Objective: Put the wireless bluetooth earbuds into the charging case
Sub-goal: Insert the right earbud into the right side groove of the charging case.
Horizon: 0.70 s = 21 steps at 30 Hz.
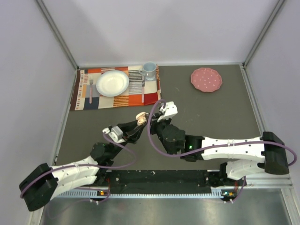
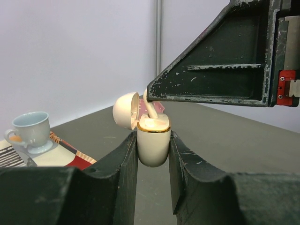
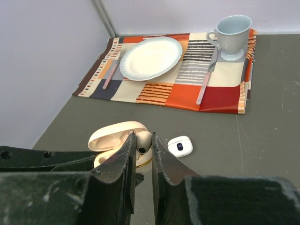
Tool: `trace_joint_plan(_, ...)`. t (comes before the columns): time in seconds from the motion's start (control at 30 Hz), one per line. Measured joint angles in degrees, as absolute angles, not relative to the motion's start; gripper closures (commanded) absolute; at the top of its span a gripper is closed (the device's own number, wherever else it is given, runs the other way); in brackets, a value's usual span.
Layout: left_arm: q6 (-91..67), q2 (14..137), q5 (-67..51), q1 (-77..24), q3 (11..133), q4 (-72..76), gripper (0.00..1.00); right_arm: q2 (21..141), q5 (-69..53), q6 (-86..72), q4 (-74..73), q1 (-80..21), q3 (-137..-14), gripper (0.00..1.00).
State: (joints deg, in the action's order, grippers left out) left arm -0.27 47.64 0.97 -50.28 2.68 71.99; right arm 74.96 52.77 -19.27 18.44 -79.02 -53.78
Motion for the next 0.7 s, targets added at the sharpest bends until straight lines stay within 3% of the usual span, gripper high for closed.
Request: trace_joint_plan(0.7, -0.3, 46.89, 0.95, -50.3, 2.66, 72.77, 1.0, 73.19, 52.88, -18.28, 18.48, -78.96, -53.78, 1.0)
